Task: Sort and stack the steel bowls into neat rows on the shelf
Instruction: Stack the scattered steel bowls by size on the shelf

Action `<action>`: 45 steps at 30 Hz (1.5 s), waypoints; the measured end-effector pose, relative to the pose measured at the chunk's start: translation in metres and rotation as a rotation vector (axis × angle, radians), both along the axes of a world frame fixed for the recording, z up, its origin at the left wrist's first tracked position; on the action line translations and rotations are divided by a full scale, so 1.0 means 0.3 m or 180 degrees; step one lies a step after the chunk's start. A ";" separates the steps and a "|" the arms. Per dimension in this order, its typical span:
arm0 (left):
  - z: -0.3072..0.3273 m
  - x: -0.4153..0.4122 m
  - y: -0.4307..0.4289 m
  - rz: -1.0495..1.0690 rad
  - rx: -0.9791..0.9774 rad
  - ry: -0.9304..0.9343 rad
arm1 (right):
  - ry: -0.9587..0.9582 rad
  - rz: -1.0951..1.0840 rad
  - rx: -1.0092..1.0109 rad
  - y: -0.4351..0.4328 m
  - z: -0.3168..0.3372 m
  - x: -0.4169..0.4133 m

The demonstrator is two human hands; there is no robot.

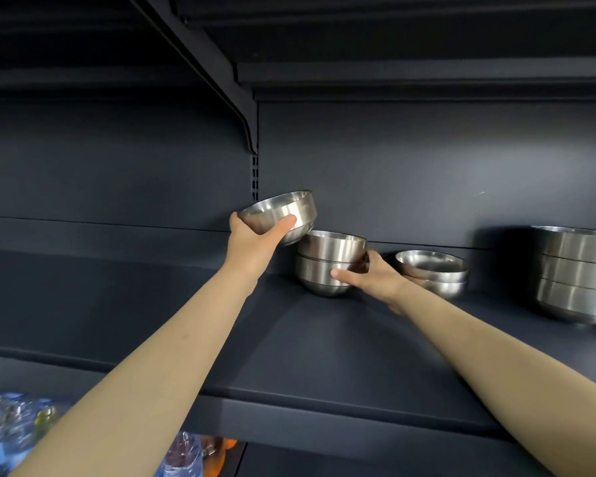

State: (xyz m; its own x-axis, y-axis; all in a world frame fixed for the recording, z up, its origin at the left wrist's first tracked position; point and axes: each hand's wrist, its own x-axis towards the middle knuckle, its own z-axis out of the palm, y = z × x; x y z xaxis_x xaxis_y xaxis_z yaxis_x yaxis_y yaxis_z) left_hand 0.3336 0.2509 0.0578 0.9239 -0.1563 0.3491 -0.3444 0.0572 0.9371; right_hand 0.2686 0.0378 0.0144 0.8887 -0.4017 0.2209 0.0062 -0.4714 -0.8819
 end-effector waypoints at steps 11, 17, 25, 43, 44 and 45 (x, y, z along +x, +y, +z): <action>0.041 0.061 -0.166 -0.0565 0.0082 -0.0204 | 0.0057 0.0046 0.0044 -0.011 -0.032 0.033; 0.005 0.092 -0.184 -0.0813 0.0389 -0.0330 | 0.0151 0.0119 0.0059 -0.027 -0.026 0.036; -0.004 0.113 -0.173 -0.0949 0.0425 -0.0345 | 0.0233 0.0187 -0.0024 -0.032 -0.024 0.029; -0.033 0.139 -0.156 -0.1550 0.0691 -0.0250 | 0.0478 0.0095 -0.0654 -0.040 0.018 -0.039; -0.035 0.140 -0.156 -0.1592 0.0714 -0.0262 | 0.0489 0.0091 -0.0672 -0.038 0.017 -0.039; -0.037 0.142 -0.155 -0.1627 0.0736 -0.0273 | 0.0499 0.0080 -0.0677 -0.036 0.017 -0.038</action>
